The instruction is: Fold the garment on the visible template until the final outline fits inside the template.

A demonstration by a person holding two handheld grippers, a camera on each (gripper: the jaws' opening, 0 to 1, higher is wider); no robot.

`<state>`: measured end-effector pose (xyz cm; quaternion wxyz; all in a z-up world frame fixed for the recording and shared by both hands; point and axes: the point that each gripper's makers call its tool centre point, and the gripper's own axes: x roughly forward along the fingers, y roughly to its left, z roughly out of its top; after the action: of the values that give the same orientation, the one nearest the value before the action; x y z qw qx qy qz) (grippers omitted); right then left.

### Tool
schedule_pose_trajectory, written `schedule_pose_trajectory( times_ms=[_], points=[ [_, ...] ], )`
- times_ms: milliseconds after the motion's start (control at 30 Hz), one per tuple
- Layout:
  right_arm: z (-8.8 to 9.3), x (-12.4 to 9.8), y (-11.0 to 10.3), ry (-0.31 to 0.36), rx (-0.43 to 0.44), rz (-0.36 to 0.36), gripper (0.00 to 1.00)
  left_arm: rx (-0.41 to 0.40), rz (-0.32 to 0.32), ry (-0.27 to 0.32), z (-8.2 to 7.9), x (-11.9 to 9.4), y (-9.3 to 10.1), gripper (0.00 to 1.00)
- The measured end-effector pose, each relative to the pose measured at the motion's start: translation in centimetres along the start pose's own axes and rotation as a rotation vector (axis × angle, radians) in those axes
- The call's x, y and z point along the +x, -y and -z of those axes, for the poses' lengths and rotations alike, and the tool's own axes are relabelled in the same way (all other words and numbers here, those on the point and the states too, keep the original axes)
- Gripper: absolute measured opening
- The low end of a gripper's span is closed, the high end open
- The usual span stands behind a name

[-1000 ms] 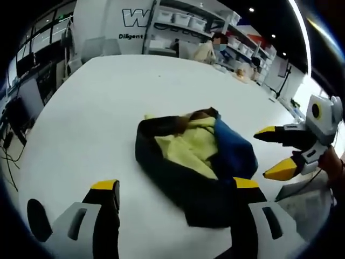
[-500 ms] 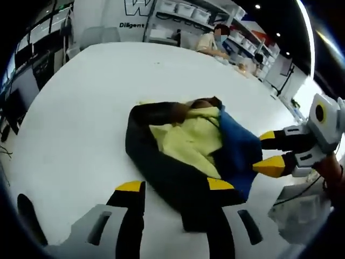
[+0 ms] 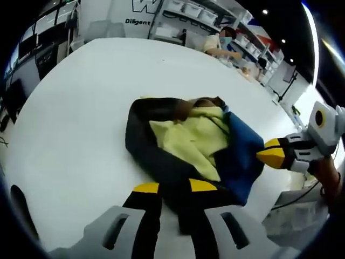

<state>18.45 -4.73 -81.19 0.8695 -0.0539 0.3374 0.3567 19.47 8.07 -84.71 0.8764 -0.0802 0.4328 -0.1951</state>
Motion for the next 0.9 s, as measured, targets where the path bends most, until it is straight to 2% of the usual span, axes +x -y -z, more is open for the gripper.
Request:
schedule_pose_trajectory(
  times_ms=[100,233,533,567,633,700,767,900],
  points=[
    [-0.6,-0.5,0.2,0.013,0.002,0.005,0.0,-0.009,-0.006,0.013,-0.1,-0.4,-0.3,0.03],
    [-1.3,-1.1,0.8,0.01,-0.068,0.029,0.0,-0.041,0.012,0.029,-0.4,-0.8,-0.4,0.02],
    [-2.9,-3.0,2.6,0.021,-0.141,0.125,0.0,-0.007,0.023,0.061,-1.3,-2.5,-0.1,0.01],
    [-3.3,-3.3,2.8,0.028,-0.135,0.131,0.0,0.003,0.017,0.076,-1.8,-2.9,-0.3,0.01],
    [-4.5,-3.9,3.1,0.064,-0.052,0.125,0.0,-0.01,0.016,0.076,-2.4,-3.4,-0.5,0.01],
    [-5.0,-4.4,3.4,0.075,-0.061,0.128,0.0,-0.018,0.021,0.071,-2.9,-3.9,-0.7,0.0],
    [-5.4,-4.7,3.8,0.07,-0.087,0.153,0.0,0.006,0.021,0.091,-3.8,-4.5,-0.7,0.0],
    [-6.0,-5.4,4.9,0.069,-0.078,0.178,0.0,0.026,0.031,0.098,-4.6,-5.5,-0.6,0.0]
  ],
)
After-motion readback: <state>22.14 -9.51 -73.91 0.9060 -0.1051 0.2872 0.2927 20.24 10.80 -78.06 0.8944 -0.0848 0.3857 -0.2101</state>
